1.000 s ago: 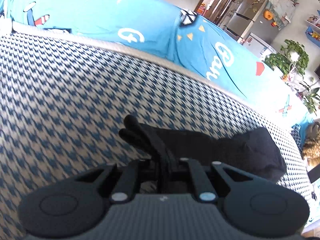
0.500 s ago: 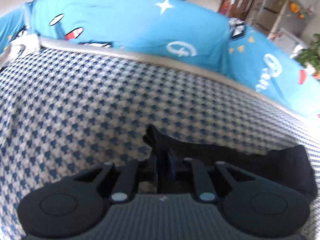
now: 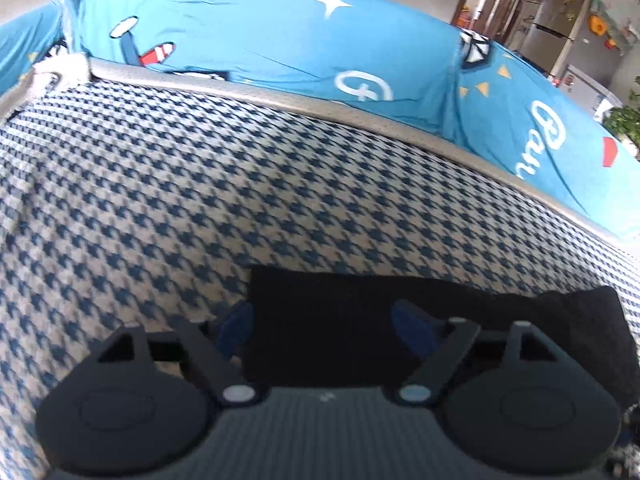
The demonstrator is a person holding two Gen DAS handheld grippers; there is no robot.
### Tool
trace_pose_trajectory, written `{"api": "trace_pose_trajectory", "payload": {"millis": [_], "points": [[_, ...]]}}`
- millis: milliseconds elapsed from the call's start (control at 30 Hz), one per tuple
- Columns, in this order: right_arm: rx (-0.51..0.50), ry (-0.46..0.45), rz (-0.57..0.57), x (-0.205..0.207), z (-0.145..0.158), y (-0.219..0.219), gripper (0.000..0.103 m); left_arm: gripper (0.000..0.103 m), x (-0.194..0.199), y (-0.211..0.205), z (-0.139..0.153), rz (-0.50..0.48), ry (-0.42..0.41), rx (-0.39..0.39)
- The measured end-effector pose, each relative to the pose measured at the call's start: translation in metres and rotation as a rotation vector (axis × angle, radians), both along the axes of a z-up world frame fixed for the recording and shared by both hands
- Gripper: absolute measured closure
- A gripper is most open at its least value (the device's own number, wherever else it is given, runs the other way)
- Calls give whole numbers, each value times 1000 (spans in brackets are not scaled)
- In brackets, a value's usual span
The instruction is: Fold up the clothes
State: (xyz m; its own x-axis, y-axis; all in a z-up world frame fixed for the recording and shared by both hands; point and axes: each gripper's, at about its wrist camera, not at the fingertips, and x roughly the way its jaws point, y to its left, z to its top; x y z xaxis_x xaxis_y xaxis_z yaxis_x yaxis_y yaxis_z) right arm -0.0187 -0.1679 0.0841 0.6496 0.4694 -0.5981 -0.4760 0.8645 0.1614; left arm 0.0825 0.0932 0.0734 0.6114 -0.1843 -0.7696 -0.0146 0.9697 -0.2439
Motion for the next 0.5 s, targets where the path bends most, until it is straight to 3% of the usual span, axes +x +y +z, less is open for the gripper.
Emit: {"api": "trace_pose_trajectory", "payload": {"millis": [267, 500], "points": [[-7, -10, -184, 28, -1, -49, 71, 20, -4, -31, -18, -66, 30, -8], [-13, 16, -234, 56, -8, -59, 71, 14, -9, -36, -18, -99, 31, -32]]}}
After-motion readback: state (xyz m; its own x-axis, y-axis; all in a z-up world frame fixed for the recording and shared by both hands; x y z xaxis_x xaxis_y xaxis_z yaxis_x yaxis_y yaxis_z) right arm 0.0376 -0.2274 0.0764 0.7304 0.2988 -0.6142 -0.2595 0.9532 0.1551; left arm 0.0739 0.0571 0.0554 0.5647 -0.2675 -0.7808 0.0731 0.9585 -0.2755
